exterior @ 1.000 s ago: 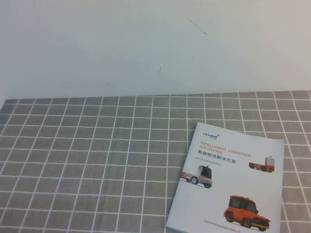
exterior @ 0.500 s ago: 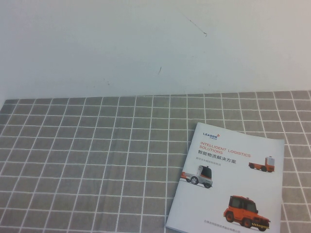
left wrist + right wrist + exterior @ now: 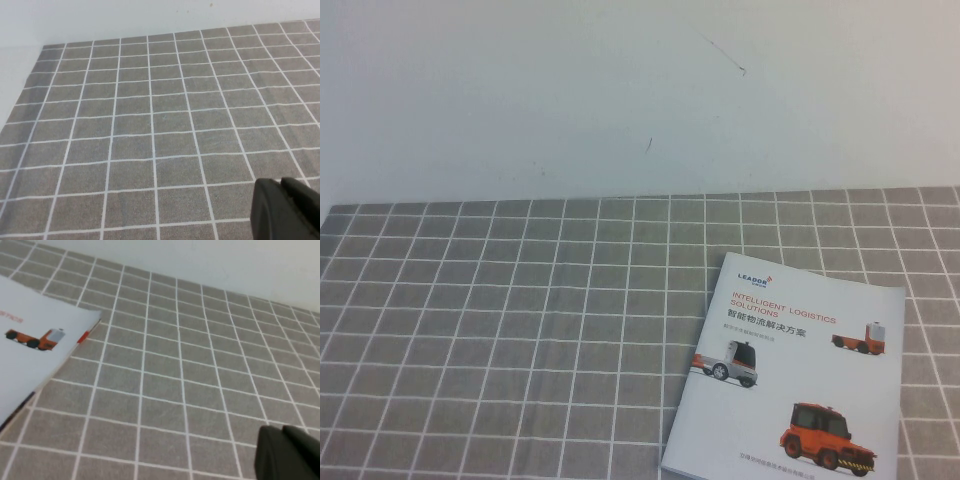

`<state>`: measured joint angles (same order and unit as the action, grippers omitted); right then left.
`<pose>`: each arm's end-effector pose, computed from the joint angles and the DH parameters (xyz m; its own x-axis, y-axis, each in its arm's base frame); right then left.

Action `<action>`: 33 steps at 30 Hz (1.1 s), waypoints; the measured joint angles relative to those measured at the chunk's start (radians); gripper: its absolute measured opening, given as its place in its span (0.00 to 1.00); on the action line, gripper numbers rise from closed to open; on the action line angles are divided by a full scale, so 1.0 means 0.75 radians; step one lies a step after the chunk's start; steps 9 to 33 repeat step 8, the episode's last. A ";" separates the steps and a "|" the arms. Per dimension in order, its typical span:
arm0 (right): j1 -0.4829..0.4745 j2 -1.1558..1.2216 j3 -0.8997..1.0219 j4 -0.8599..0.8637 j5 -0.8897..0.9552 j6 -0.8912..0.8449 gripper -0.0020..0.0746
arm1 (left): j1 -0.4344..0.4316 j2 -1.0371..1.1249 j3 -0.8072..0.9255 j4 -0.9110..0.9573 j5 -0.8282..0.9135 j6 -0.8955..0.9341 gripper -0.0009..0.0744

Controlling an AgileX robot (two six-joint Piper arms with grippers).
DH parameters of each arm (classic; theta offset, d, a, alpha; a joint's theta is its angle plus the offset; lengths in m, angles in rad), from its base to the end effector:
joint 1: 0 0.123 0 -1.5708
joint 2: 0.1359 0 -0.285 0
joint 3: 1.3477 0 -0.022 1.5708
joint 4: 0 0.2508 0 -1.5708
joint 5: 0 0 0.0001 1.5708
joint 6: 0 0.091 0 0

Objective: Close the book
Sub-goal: 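Close the open booklet and leave it lying on the table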

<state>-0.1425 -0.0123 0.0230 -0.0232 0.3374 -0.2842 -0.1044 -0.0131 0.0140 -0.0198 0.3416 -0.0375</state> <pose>0.0528 -0.0083 0.1757 -0.2884 -0.2630 -0.9207 0.0655 0.9539 -0.2930 0.0528 -0.0061 0.1784 -0.2569 -0.0295 -0.9660 0.0963 0.9938 -0.0560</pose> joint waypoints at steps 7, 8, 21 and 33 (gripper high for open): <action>0.000 0.000 -0.002 0.052 0.005 0.110 0.02 | 0.000 0.000 0.000 0.000 0.000 0.000 0.01; 0.000 0.000 -0.002 0.054 0.005 0.131 0.02 | 0.000 0.000 0.000 0.000 0.000 0.000 0.01; 0.000 0.000 -0.002 0.054 0.005 0.131 0.02 | 0.000 0.000 0.000 0.000 0.000 0.000 0.01; 0.000 0.000 -0.002 0.054 0.005 0.131 0.02 | 0.000 0.000 0.000 0.000 0.000 0.000 0.01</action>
